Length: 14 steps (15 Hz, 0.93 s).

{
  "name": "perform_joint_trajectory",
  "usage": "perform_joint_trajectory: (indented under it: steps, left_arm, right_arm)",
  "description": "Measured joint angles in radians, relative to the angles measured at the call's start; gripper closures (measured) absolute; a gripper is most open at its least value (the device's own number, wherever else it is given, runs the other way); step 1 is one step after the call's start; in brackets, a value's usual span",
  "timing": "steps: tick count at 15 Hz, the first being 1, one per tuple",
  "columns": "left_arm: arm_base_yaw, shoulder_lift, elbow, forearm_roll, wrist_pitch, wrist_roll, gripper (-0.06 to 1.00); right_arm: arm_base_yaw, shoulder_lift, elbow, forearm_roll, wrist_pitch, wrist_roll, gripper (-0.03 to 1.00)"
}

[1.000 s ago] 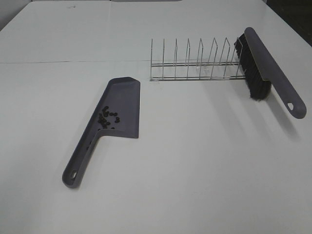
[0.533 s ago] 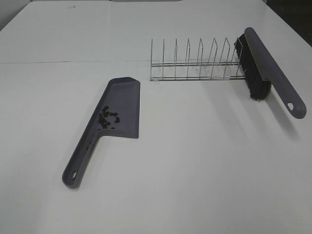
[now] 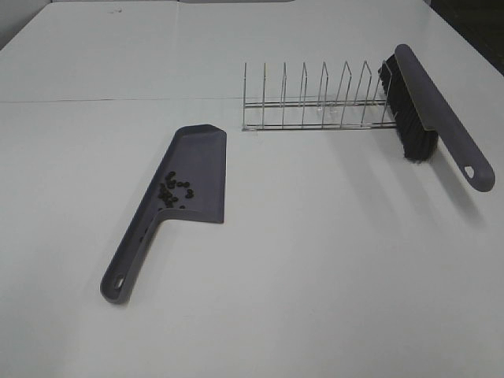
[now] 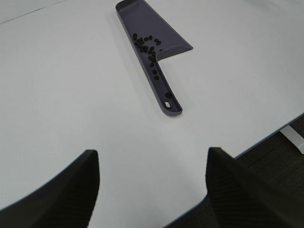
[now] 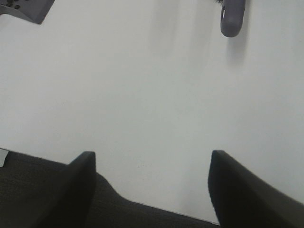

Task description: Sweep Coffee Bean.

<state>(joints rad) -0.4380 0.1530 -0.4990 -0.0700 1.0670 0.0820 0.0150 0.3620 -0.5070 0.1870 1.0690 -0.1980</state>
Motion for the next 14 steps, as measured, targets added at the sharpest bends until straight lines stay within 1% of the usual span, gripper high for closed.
perform_joint_trajectory:
  steps: [10,11,14]
  left_arm:
    - [0.001,0.0,0.0,0.0,0.0,0.0,0.35]
    - [0.023,0.0,0.0,-0.001,0.0,0.0,0.35]
    - [0.181,0.0,0.0,-0.001,0.0,0.0,0.35]
  right_arm:
    - [0.0,0.0,0.0,0.0,0.0,0.0,0.41]
    - [0.0,0.0,0.0,0.0,0.0,0.0,0.41]
    - [0.0,-0.011,0.0,0.001,0.0,0.0,0.41]
